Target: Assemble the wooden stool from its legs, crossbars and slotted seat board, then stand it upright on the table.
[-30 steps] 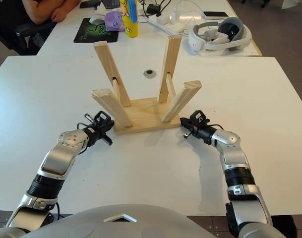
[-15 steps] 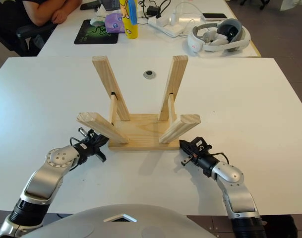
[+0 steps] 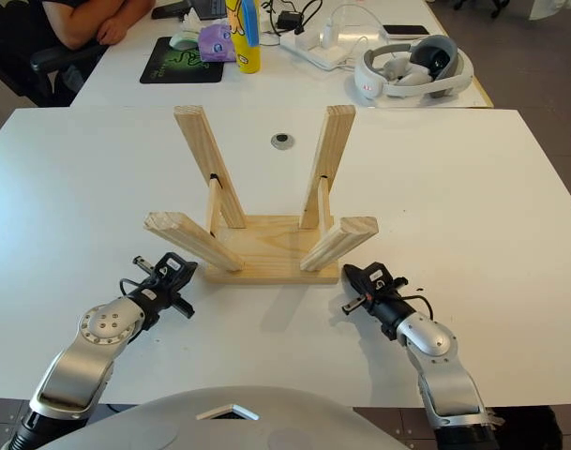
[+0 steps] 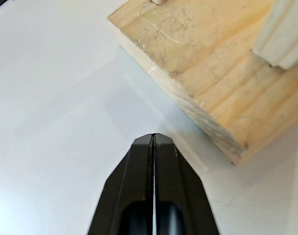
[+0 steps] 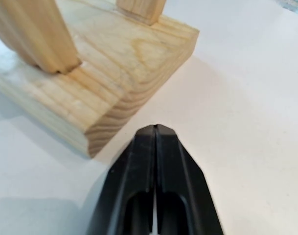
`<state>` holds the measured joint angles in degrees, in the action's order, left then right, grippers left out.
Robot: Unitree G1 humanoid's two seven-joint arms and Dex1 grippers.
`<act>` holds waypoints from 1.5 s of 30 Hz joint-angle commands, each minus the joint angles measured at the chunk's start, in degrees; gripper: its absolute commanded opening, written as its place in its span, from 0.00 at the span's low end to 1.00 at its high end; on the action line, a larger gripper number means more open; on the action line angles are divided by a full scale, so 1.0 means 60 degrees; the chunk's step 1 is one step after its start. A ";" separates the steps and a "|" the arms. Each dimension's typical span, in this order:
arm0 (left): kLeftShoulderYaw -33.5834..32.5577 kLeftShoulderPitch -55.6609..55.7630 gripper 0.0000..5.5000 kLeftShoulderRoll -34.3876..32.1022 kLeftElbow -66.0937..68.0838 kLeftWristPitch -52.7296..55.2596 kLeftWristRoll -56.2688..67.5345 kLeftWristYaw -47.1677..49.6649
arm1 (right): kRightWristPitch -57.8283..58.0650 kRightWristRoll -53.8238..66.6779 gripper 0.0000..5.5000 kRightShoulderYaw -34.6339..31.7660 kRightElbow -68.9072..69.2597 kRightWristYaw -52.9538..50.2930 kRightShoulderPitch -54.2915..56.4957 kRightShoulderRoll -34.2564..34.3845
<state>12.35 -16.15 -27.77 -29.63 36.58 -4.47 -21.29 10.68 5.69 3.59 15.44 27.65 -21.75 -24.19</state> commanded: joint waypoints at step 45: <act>-0.1268 0.3952 0.00 0.0462 -0.3043 0.5220 0.2976 -0.1431 | 0.5698 0.4033 0.01 -0.1349 0.5111 0.1062 0.2781 -0.1259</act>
<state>1.59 5.47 -26.05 -45.09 66.75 6.07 -23.87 45.69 23.32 -5.64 40.80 29.48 -8.08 -32.26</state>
